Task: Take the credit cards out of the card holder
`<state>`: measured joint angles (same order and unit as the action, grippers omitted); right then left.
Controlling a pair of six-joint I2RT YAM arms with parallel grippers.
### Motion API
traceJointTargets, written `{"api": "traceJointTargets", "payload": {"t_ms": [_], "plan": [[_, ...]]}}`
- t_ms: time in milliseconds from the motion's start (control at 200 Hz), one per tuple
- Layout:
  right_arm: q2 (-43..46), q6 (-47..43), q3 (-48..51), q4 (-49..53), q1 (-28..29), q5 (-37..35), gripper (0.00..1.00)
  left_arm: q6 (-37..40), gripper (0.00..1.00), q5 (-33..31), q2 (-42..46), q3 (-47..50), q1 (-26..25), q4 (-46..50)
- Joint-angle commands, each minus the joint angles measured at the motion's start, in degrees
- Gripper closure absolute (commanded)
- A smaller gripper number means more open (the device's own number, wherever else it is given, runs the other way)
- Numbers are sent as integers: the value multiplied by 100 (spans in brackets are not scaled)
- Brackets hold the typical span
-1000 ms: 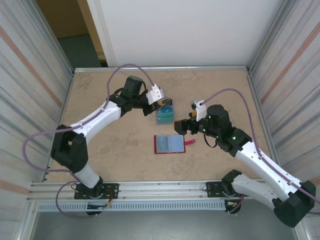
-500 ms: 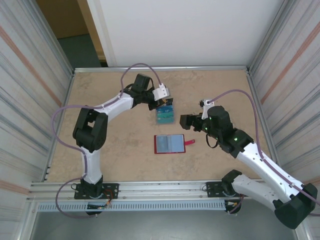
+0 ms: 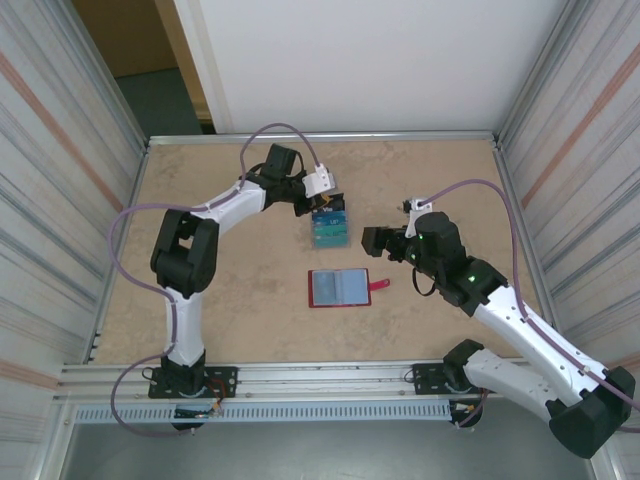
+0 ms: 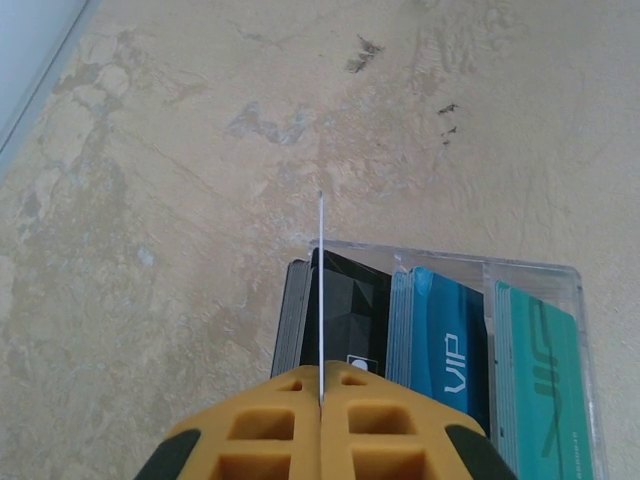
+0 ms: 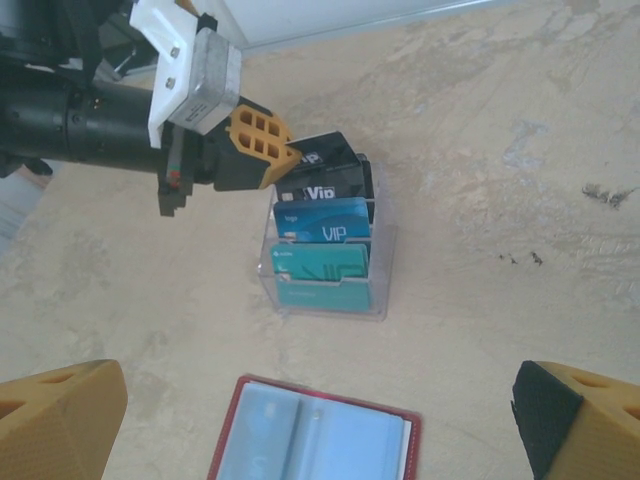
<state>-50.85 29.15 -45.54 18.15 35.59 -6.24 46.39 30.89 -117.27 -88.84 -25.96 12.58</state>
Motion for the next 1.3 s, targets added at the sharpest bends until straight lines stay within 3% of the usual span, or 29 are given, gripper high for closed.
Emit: {"api": "traceJointTargets", "payload": {"t_ms": [0,1293], "plan": [[128,132,1,66,-19,-134,1,171,100,254,-75,-123,38,172],[119,116,9,46,61,255,1,118,97,47,2,123,103,557]]}}
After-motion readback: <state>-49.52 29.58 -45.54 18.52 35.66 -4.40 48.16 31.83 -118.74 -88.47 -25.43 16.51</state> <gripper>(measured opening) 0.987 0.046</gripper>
